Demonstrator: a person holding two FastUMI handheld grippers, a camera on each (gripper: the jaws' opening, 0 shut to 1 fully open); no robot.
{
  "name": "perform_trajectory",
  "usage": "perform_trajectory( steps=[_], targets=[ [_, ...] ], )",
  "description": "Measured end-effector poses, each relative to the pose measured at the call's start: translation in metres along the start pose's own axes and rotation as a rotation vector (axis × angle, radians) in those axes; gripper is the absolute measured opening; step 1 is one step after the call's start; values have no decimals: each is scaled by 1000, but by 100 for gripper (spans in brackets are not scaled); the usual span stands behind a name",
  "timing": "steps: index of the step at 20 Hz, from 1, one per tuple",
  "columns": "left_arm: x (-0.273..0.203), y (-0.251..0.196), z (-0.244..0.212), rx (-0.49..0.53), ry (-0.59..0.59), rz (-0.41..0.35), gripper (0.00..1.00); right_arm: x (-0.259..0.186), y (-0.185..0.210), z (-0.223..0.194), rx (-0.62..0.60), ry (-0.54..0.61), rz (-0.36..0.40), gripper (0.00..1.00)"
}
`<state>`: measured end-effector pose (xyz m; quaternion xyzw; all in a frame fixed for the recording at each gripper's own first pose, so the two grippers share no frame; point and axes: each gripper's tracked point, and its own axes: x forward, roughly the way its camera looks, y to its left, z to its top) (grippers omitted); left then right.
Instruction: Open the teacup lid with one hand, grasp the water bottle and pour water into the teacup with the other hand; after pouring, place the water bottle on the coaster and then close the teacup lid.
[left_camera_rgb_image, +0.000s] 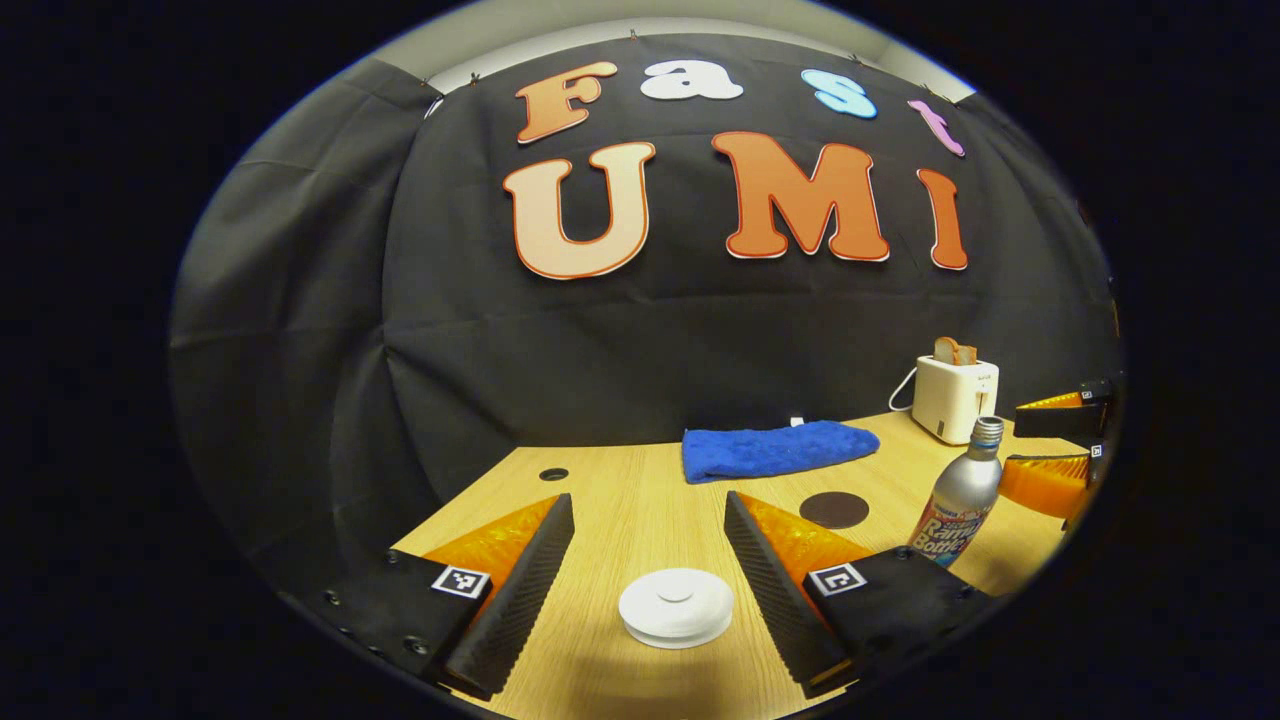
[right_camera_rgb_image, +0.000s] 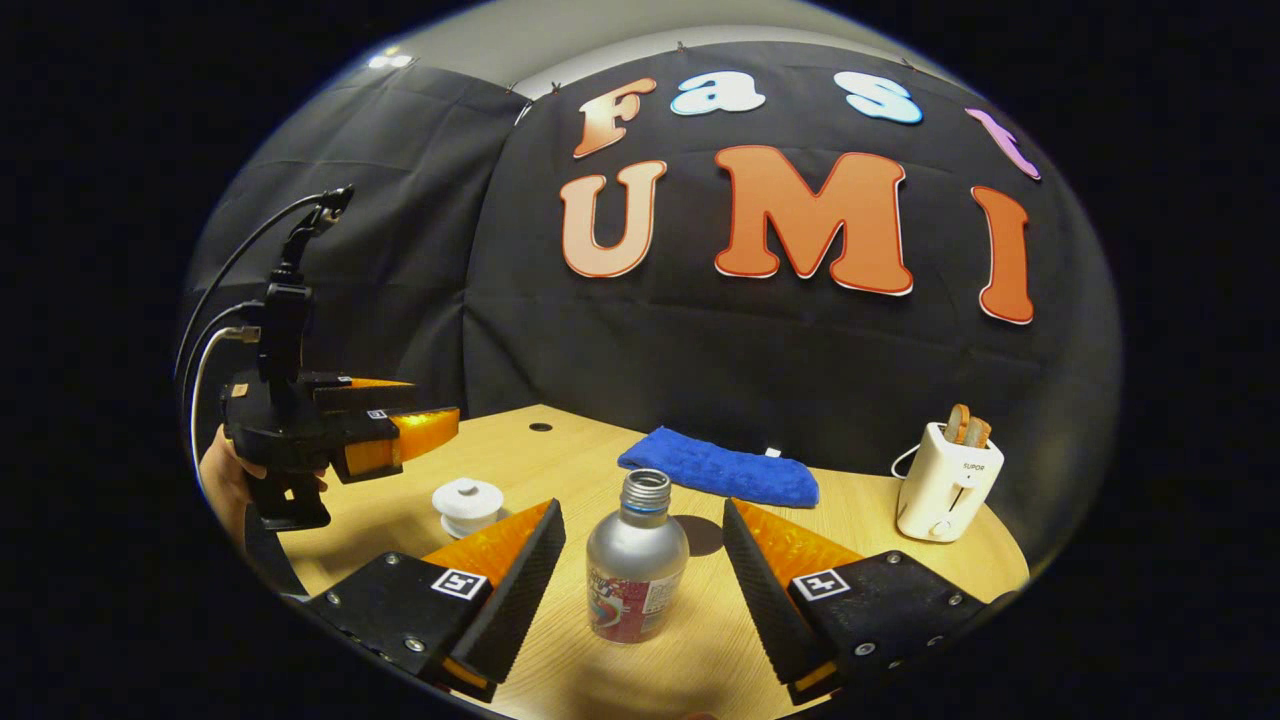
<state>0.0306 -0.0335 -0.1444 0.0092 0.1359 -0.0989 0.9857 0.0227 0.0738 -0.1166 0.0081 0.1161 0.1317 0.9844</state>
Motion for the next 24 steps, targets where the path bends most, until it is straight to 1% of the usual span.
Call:
perform_trajectory(
  steps=[2,5,6,7,8,9,11,12,15,16,17,19,20,21,22,24],
  targets=[
    [5,-1,-12,4,27,-3,100,4,4,-9,-8,23,5,95],
    [10,-6,-27,24,60,-16,100,9,10,-22,19,50,31,95],
    [12,-8,-31,32,72,-20,94,11,13,-25,27,55,38,95],
    [14,-11,-37,39,84,-27,100,13,12,-28,30,60,41,95],
    [17,-13,-42,44,96,-32,100,15,11,-32,28,66,37,95],
    [20,-15,-47,46,105,-39,94,17,11,-35,25,73,35,95],
    [26,-16,-54,40,119,-45,95,22,10,-41,21,87,35,95],
    [29,-17,-58,36,126,-50,100,23,10,-44,20,93,38,95],
    [36,-24,-71,31,145,-68,99,29,9,-56,27,121,44,95],
    [38,-25,-74,32,144,-70,95,30,8,-59,29,130,44,95],
    [41,-24,-77,37,145,-69,98,32,8,-63,30,138,44,95],
    [45,-18,-80,52,140,-40,97,35,8,-69,30,151,47,95],
    [47,-16,-82,53,137,-36,90,36,8,-70,29,155,48,95],
    [45,-15,-82,50,132,-31,84,36,9,-72,28,157,50,95],
    [46,-14,-82,45,127,-31,86,37,9,-72,27,161,50,95],
    [46,-15,-86,41,130,-39,81,39,9,-74,27,168,53,95]
  ],
)
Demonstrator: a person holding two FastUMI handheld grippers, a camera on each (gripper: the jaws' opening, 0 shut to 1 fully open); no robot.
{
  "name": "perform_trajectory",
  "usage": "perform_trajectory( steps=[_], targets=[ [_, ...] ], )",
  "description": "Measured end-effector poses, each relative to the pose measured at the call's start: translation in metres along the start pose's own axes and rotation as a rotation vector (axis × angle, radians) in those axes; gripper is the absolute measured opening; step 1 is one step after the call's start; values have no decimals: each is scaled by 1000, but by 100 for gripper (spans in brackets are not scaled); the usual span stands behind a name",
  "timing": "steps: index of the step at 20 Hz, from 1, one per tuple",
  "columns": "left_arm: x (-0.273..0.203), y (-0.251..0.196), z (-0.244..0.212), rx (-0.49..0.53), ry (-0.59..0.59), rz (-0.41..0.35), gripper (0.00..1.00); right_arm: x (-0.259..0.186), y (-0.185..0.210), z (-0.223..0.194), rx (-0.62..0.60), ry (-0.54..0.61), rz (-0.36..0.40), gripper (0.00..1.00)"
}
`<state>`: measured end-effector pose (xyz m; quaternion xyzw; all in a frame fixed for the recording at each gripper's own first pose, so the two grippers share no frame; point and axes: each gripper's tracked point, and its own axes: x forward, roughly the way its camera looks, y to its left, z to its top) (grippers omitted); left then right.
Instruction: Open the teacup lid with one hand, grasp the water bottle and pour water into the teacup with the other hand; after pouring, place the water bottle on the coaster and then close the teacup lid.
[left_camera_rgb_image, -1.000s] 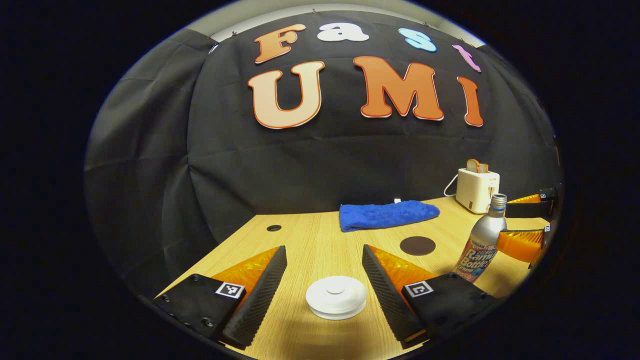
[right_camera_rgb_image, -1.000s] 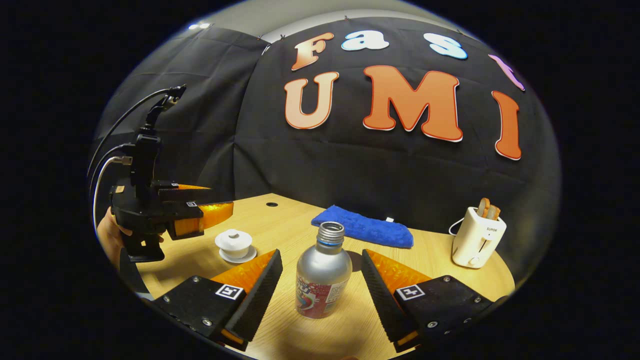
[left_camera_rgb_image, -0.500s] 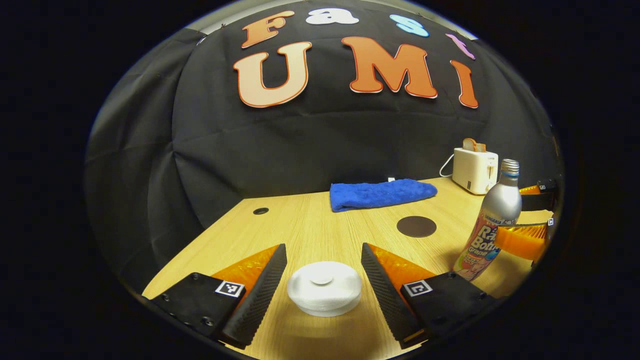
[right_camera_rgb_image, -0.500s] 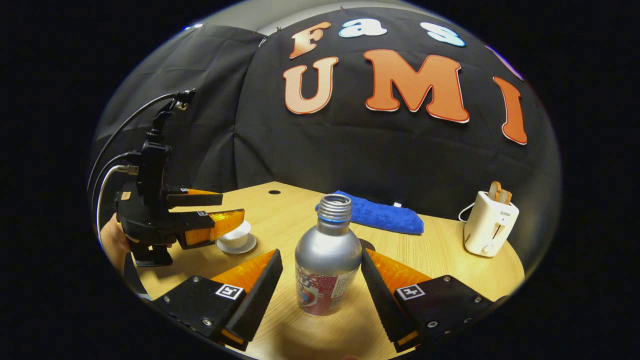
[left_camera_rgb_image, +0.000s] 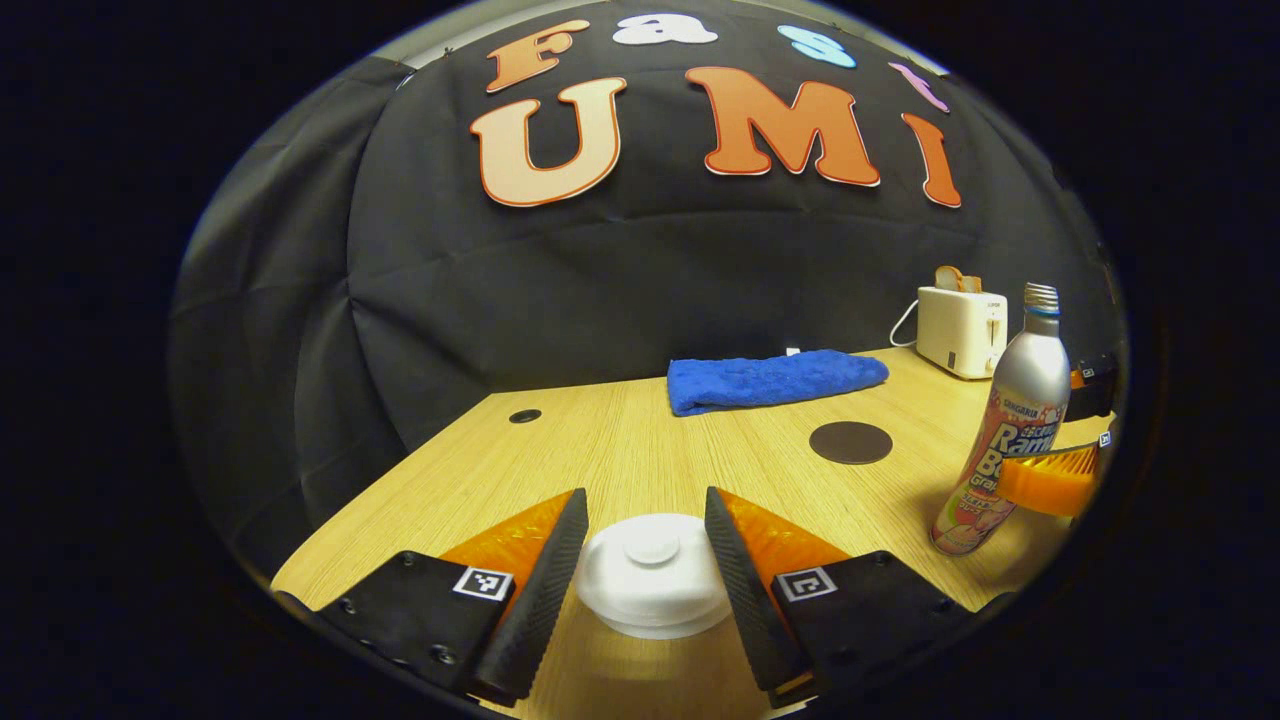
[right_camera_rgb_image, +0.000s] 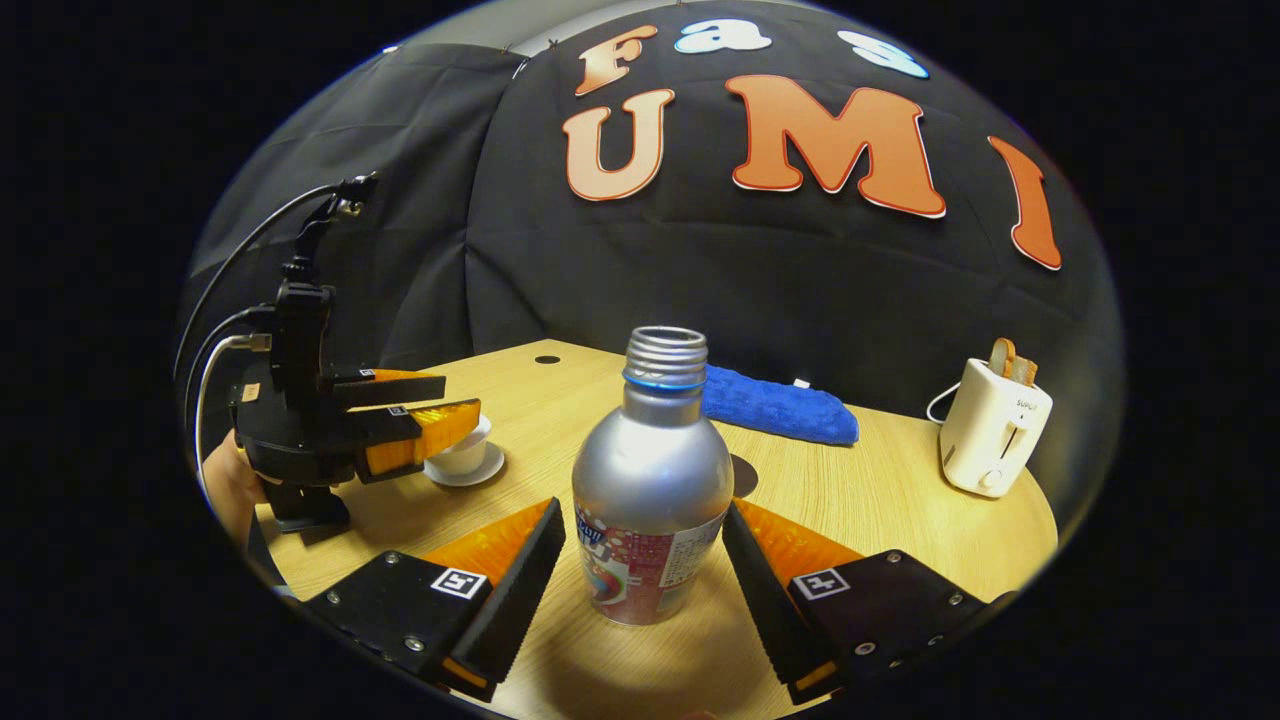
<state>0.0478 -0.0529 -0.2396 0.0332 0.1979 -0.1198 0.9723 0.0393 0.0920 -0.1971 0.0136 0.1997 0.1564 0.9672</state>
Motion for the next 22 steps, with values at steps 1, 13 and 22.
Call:
perform_trajectory(
  steps=[1,13,22],
  targets=[
    [1,1,-2,3,0,5,81,0,0,0,1,2,3,95],
    [7,-3,-5,40,10,10,43,0,-4,-10,8,36,-1,95],
    [4,5,10,-1,-36,31,31,5,-1,-23,31,91,4,92]
  ],
)
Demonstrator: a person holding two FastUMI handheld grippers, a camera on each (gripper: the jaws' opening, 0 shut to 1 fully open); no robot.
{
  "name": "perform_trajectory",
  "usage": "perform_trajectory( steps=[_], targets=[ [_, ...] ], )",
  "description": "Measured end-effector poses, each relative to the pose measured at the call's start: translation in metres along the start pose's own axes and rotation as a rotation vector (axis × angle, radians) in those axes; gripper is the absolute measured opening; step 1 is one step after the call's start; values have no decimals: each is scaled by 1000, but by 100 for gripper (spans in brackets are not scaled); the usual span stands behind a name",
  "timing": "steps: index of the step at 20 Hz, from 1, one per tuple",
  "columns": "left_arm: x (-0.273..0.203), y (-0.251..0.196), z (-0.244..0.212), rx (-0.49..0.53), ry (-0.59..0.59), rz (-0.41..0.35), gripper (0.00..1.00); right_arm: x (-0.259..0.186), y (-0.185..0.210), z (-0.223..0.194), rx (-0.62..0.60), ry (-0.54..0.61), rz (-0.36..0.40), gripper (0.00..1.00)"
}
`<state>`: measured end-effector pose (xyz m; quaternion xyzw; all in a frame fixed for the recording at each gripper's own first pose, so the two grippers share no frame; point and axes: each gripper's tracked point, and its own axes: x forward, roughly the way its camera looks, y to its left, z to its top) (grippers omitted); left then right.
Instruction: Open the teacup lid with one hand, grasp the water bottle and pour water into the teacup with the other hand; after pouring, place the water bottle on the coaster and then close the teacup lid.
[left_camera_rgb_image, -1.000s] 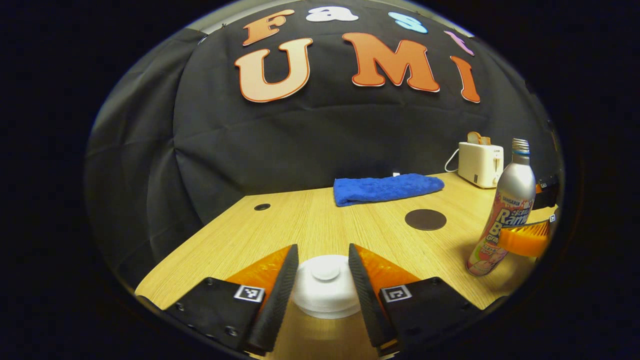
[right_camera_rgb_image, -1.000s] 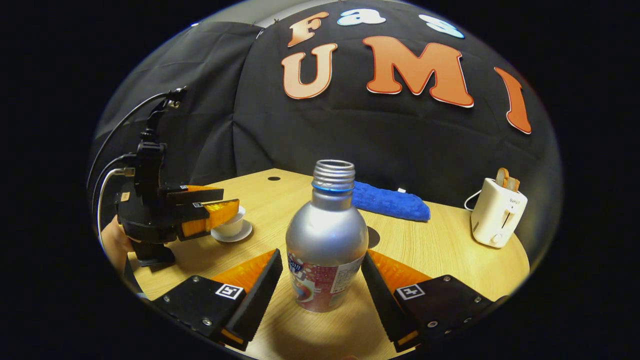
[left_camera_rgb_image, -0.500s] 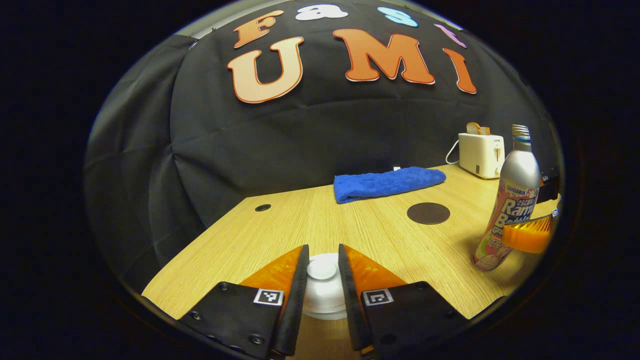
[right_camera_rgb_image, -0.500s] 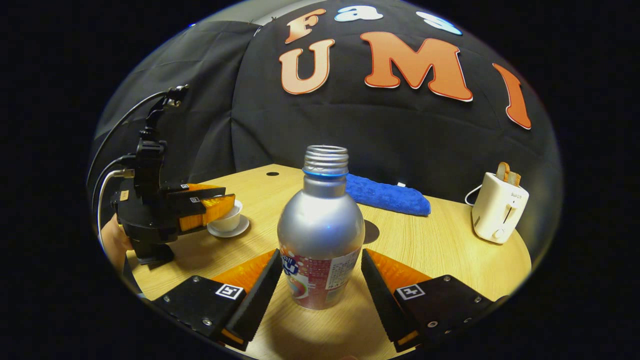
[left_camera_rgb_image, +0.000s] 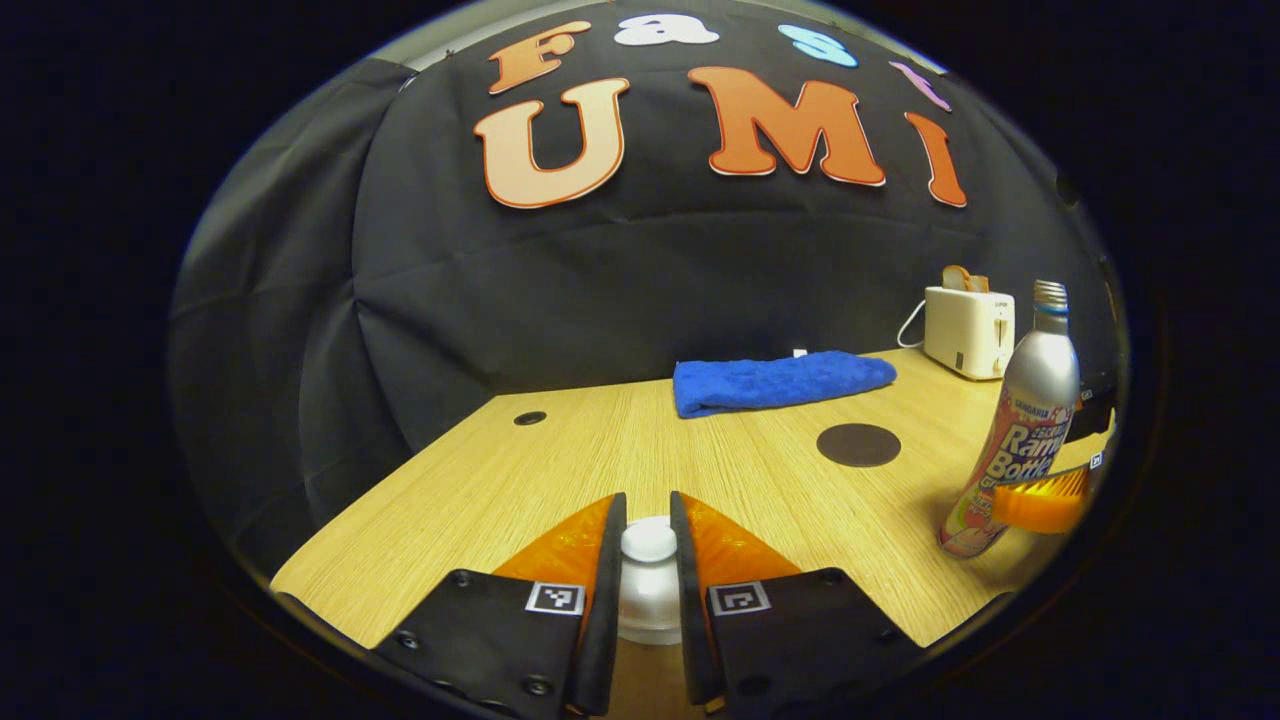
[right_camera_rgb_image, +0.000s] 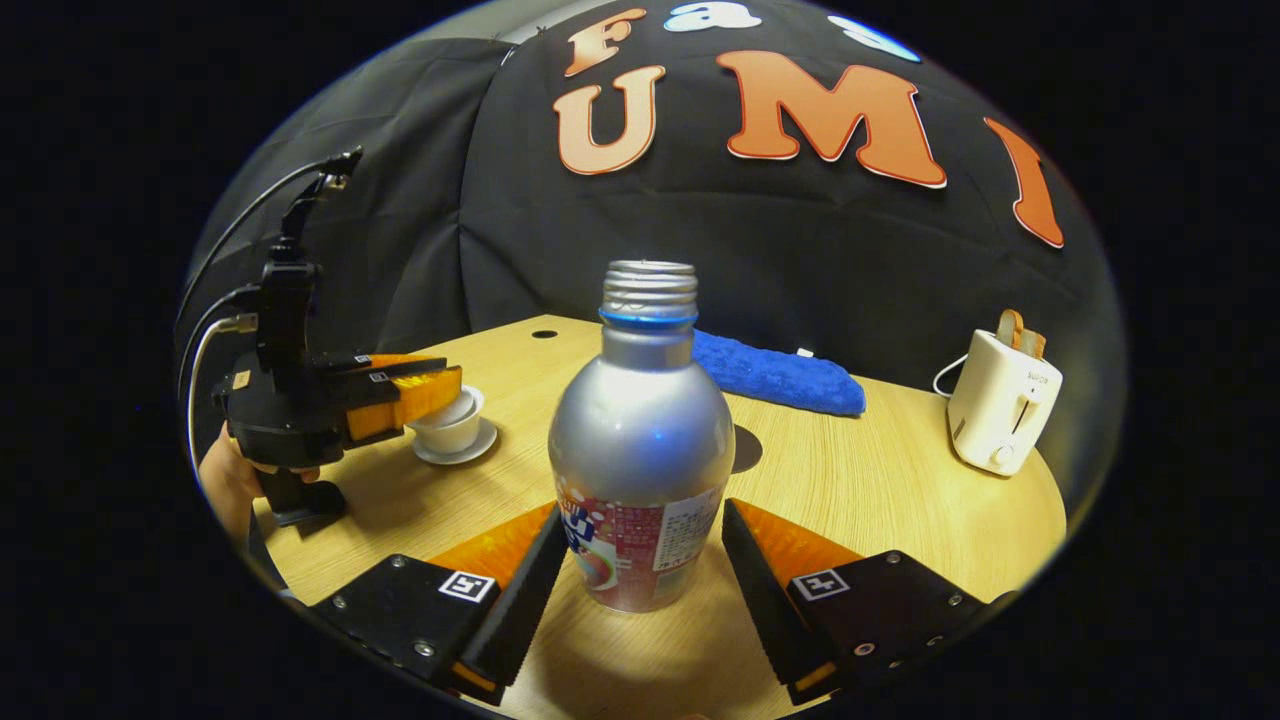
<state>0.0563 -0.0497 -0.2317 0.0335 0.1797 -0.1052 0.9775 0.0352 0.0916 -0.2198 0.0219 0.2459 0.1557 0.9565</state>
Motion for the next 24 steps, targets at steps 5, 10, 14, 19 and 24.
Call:
perform_trajectory(
  steps=[5,10,14,19,24],
  targets=[
    [-10,7,18,0,-42,16,31,6,3,-4,49,41,9,92],
    [-22,20,28,-12,-63,33,31,8,3,-3,72,86,9,81],
    [-27,35,29,-10,-68,53,26,0,-4,7,31,118,-18,80],
    [-38,50,18,-18,-50,71,31,1,-26,23,-129,160,-100,80],
    [-50,71,13,-35,-47,95,31,3,-24,49,-267,162,-126,80]
  ],
)
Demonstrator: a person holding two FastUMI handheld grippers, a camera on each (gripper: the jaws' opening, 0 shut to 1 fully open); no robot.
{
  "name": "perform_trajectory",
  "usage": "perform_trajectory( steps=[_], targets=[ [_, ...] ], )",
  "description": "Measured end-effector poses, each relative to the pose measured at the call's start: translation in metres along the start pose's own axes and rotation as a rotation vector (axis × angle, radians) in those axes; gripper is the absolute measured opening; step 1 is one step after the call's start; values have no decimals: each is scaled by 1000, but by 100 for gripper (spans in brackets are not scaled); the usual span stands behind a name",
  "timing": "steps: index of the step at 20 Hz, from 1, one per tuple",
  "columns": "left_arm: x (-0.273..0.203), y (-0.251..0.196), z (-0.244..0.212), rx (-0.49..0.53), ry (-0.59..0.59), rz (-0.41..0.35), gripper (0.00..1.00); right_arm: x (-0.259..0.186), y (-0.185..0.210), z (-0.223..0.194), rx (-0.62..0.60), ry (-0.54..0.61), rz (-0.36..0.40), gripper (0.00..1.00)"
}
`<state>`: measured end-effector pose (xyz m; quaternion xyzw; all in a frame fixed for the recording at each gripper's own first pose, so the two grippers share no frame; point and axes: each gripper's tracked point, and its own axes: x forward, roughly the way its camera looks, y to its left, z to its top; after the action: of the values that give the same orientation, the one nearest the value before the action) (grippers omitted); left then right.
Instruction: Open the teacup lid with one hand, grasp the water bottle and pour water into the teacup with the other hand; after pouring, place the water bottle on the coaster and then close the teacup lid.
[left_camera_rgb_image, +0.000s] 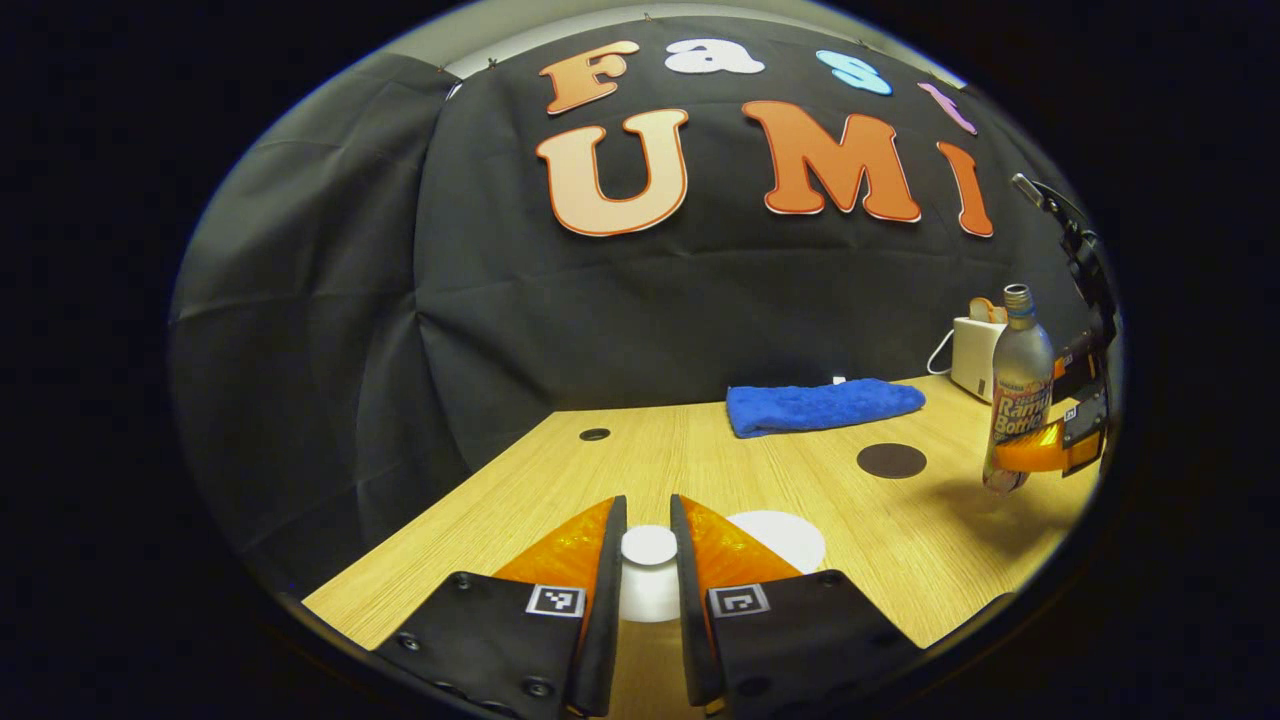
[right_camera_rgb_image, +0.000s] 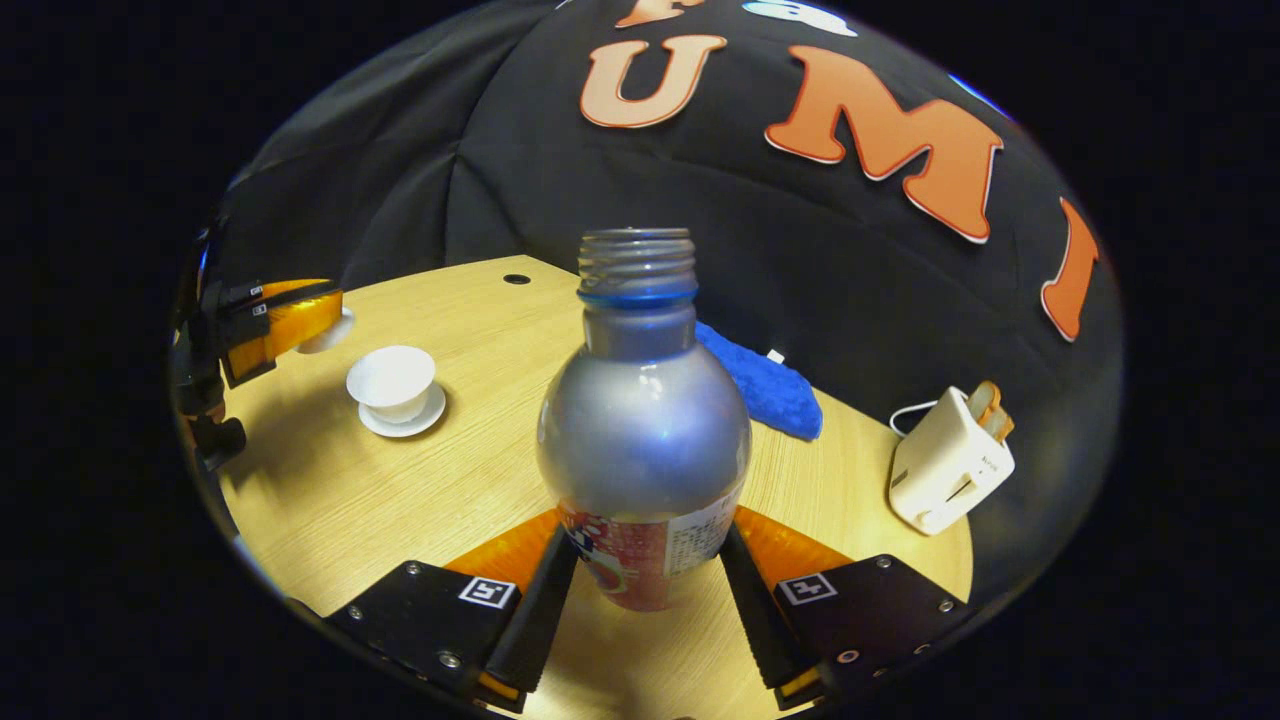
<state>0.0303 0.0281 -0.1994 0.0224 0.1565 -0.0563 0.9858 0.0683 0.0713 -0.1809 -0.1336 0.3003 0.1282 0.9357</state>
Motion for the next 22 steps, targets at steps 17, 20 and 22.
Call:
perform_trajectory(
  steps=[17,20,22],
  targets=[
    [-23,51,-23,-49,9,63,31,33,25,38,-419,-15,-197,79],
    [-26,55,-27,-58,12,64,31,36,28,47,-484,-43,-233,79],
    [-27,58,-30,-62,13,68,31,37,34,52,-521,-61,-247,79]
  ],
)
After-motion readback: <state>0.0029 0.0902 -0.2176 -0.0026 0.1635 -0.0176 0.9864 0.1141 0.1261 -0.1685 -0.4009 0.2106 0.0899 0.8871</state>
